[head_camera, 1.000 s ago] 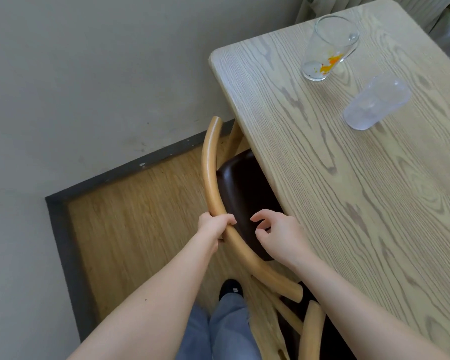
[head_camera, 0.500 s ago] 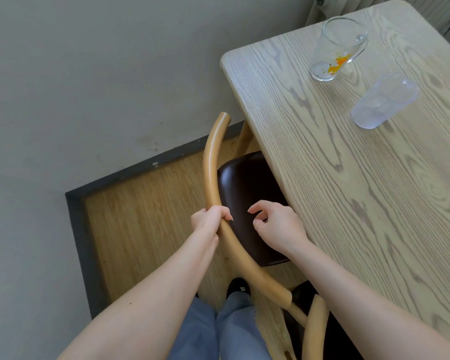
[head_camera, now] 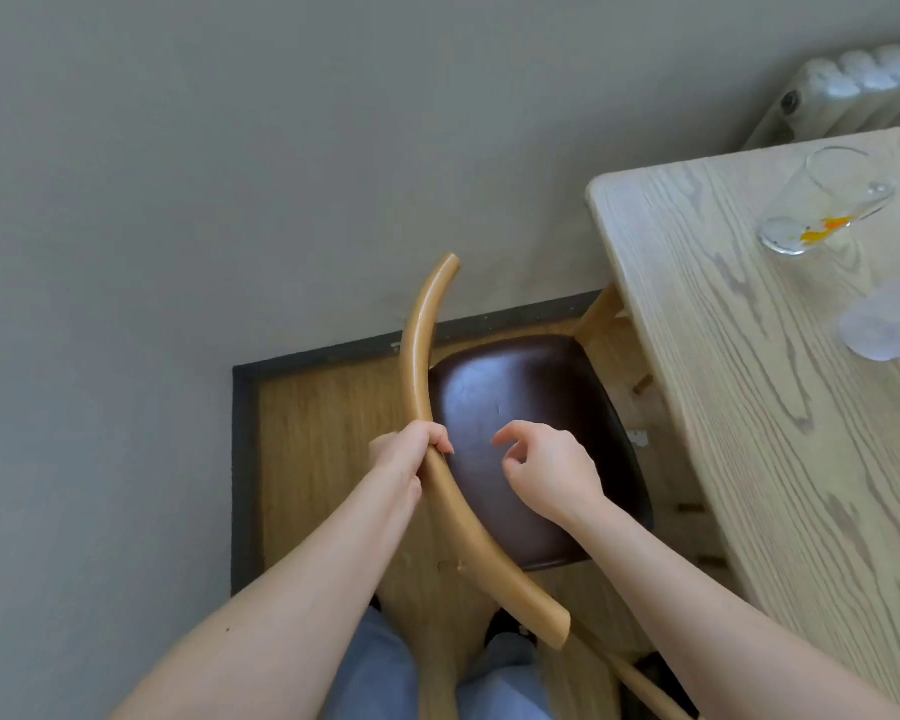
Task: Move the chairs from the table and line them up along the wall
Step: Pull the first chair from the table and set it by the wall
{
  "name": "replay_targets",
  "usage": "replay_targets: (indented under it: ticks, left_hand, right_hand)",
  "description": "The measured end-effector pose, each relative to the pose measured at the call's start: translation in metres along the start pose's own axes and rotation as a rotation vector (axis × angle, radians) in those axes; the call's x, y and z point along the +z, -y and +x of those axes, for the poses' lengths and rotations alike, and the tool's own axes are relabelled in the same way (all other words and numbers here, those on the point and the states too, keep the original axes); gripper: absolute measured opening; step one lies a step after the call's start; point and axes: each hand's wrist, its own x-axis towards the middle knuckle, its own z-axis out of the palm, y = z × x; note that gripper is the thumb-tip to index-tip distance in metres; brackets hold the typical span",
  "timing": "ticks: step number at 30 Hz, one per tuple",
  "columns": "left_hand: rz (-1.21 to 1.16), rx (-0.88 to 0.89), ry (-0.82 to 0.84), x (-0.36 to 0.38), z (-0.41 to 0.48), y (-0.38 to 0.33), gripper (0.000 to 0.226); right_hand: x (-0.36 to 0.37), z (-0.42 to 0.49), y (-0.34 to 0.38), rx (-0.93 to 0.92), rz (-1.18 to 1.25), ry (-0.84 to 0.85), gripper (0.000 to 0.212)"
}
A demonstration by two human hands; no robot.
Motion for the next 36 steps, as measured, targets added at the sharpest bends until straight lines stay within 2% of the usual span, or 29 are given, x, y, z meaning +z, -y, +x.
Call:
replay_targets:
  ticks: [6,19,25,33,36]
  left_hand:
    - [-0.031,0.012,0.003,-0.068,0.034,-0.03,0.04]
    - [-0.03,-0.041,-0.107,-0.233,0.121,-0.089,0.034]
    - [-0.035,-0.061,-0.126,-0.302,0.164,-0.105,0.06]
    - [-0.064,-0.077,-0.137,-0.363,0.199,-0.122,0.052]
    - [-0.059,-0.022,-0.162,-0.377,0.212,-0.121,0.045]
  right_hand:
    - [0.022,0.025,0.07,-0.066,-0.106,0.012,0.035]
    - [0.119,0.075,0.245,-0.225,-0.24,0.13,0.038]
    - [0.159,0.093,0.3,-0.281,-0.283,0.192,0.036]
    - [0.19,0.112,0.349,-0.333,-0.337,0.263,0.036]
    - [0.199,0.118,0.368,-0.352,-0.338,0.281,0.036]
